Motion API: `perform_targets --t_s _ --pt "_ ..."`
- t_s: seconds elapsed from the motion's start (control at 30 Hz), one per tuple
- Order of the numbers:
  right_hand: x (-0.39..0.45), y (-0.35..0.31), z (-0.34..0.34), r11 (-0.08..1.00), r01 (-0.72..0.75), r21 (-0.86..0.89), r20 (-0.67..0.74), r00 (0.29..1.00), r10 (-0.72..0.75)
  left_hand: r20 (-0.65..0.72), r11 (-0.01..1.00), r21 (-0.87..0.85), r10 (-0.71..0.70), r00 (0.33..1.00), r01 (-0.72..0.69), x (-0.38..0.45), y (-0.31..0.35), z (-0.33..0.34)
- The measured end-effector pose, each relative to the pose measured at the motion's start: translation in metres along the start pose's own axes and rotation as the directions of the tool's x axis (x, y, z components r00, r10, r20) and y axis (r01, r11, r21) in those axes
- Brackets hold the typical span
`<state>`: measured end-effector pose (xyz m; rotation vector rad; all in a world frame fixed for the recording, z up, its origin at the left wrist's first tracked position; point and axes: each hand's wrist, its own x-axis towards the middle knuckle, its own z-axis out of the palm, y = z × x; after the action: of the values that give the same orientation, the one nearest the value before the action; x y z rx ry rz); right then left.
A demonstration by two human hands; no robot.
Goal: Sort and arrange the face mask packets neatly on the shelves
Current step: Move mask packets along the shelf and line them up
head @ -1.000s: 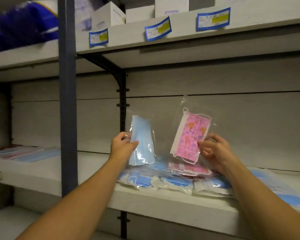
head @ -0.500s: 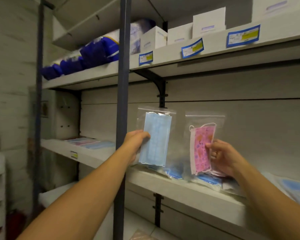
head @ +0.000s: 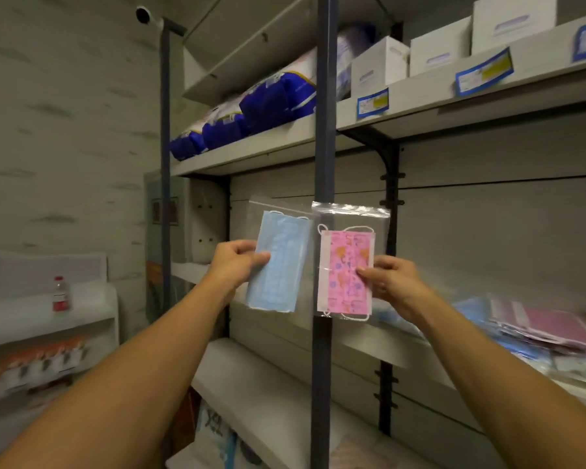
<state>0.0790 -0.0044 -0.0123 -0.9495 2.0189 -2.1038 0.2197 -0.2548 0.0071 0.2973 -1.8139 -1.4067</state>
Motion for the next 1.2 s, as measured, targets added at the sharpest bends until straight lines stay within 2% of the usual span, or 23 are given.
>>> perform_targets --t_s 0.17,0.33,0.63,0.87,1.2 --pt "0.018 -0.001 0.071 0.994 0.042 -0.099 0.061 0.997 -0.036 -0.095 0.999 0.013 -0.032 0.995 0.034 0.028 -0.025 -0.075" --pt "0.045 -0.001 0.129 0.994 0.060 -0.091 0.007 0.998 -0.060 -0.157 1.000 0.015 -0.023 0.987 0.025 0.055 -0.047 -0.132" --pt "0.091 0.013 0.202 0.995 0.016 -0.097 -0.067 0.998 -0.022 -0.166 0.999 -0.020 -0.033 0.986 0.030 0.107 -0.082 -0.213" --pt "0.121 0.033 0.238 0.991 -0.031 -0.129 -0.092 0.996 0.019 -0.160 0.996 -0.051 -0.084 0.983 0.077 0.149 -0.113 -0.235" --pt "0.208 0.067 0.267 0.991 -0.055 -0.121 -0.165 0.986 0.035 -0.102 0.997 -0.034 -0.076 0.992 0.073 0.241 -0.157 -0.213"
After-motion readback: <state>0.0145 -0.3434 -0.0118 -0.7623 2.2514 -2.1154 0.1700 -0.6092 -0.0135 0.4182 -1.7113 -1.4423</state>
